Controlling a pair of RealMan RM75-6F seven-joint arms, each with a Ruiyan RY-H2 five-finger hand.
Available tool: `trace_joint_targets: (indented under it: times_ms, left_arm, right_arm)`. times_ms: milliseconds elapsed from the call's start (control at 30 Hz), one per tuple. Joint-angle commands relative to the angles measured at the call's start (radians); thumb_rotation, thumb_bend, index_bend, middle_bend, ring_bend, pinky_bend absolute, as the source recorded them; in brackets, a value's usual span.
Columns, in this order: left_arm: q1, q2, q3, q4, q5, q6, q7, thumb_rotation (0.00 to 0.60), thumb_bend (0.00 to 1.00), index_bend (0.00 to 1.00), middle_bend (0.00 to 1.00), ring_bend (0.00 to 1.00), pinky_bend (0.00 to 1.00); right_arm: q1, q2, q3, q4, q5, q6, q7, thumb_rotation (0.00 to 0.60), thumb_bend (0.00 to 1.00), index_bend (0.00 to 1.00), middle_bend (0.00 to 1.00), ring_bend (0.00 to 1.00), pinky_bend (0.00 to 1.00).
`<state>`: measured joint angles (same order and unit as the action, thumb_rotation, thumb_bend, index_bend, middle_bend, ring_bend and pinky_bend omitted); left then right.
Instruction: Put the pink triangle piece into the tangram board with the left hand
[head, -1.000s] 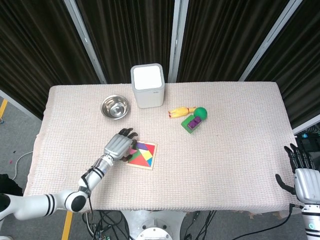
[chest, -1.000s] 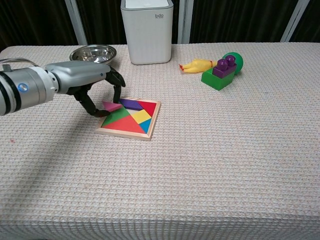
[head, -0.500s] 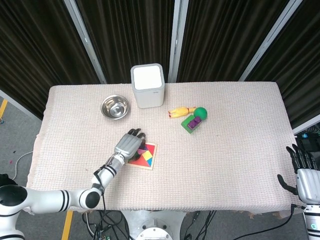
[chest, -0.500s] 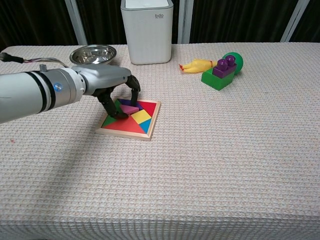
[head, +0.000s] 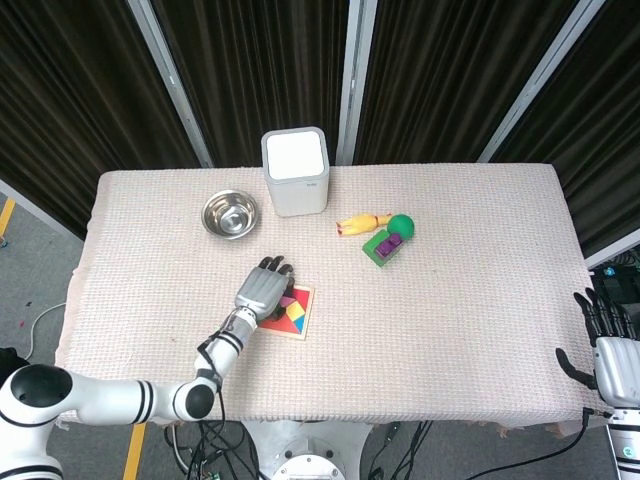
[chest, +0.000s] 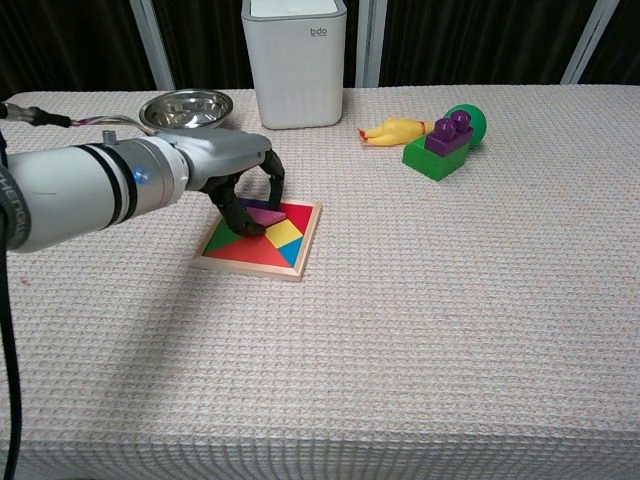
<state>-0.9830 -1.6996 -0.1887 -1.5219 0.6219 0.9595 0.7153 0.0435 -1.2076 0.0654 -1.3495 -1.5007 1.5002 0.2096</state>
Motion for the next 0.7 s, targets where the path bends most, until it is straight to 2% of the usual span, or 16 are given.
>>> trace_joint_targets:
  times_ms: [33, 200, 433, 700]
  left_arm:
    - [-0.001, 0.002, 0.003, -0.001, 0.000, 0.004, -0.002, 0.600, 0.34, 0.51, 0.17, 0.00, 0.09]
    - [-0.001, 0.010, 0.012, -0.008, -0.001, 0.003, -0.009, 0.600, 0.34, 0.49, 0.16, 0.00, 0.09]
    - [-0.002, 0.018, 0.022, -0.017, 0.016, -0.005, -0.029, 0.600, 0.33, 0.31, 0.16, 0.00, 0.10]
    - [-0.003, 0.026, 0.027, -0.030, 0.027, -0.001, -0.044, 0.600, 0.32, 0.24, 0.15, 0.00, 0.10]
  right_arm:
    - [0.000, 0.000, 0.000, 0.000, 0.000, -0.001, 0.000, 0.600, 0.22, 0.00, 0.00, 0.00, 0.00]
    - [0.001, -0.001, 0.000, 0.001, 0.001, -0.003, -0.001, 0.600, 0.22, 0.00, 0.00, 0.00, 0.00]
    - [0.002, 0.000, 0.001, -0.001, 0.002, -0.004, -0.003, 0.600, 0.22, 0.00, 0.00, 0.00, 0.00]
    - [0.000, 0.002, 0.001, 0.002, 0.005, -0.005, 0.001, 0.600, 0.22, 0.00, 0.00, 0.00, 0.00]
